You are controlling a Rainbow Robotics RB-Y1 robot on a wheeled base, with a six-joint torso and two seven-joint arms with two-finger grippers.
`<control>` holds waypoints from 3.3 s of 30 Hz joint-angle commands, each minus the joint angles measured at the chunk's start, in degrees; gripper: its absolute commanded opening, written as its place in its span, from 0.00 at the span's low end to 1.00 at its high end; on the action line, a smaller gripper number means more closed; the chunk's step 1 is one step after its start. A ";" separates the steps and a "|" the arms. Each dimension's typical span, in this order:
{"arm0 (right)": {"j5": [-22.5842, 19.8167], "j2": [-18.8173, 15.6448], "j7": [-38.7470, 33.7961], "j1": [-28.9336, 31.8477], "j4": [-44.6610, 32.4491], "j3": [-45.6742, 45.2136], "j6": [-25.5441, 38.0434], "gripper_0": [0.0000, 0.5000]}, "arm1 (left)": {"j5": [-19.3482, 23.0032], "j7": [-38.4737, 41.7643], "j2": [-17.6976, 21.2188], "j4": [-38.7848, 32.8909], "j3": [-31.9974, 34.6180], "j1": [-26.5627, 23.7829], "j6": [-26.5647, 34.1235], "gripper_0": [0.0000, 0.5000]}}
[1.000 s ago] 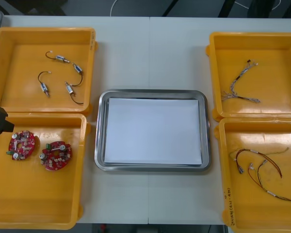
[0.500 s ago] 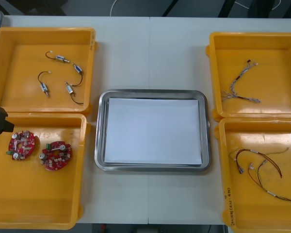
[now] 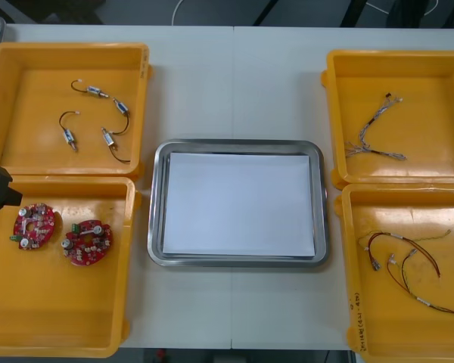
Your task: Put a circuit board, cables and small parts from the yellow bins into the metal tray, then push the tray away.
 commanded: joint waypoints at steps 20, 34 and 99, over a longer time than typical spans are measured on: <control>0.38 -2.22 1.53 0.95 -1.77 0.87 0.15 1.00 | 0.40 -0.98 2.46 -1.52 1.48 1.13 0.36 1.00; 0.38 -2.22 1.53 0.95 -1.77 0.87 0.15 1.00 | 0.40 -0.98 2.46 -1.52 1.48 1.13 0.36 1.00; 0.38 -2.22 1.53 0.95 -1.77 0.87 0.15 1.00 | 0.49 -0.98 1.40 -0.55 0.07 0.51 0.36 1.00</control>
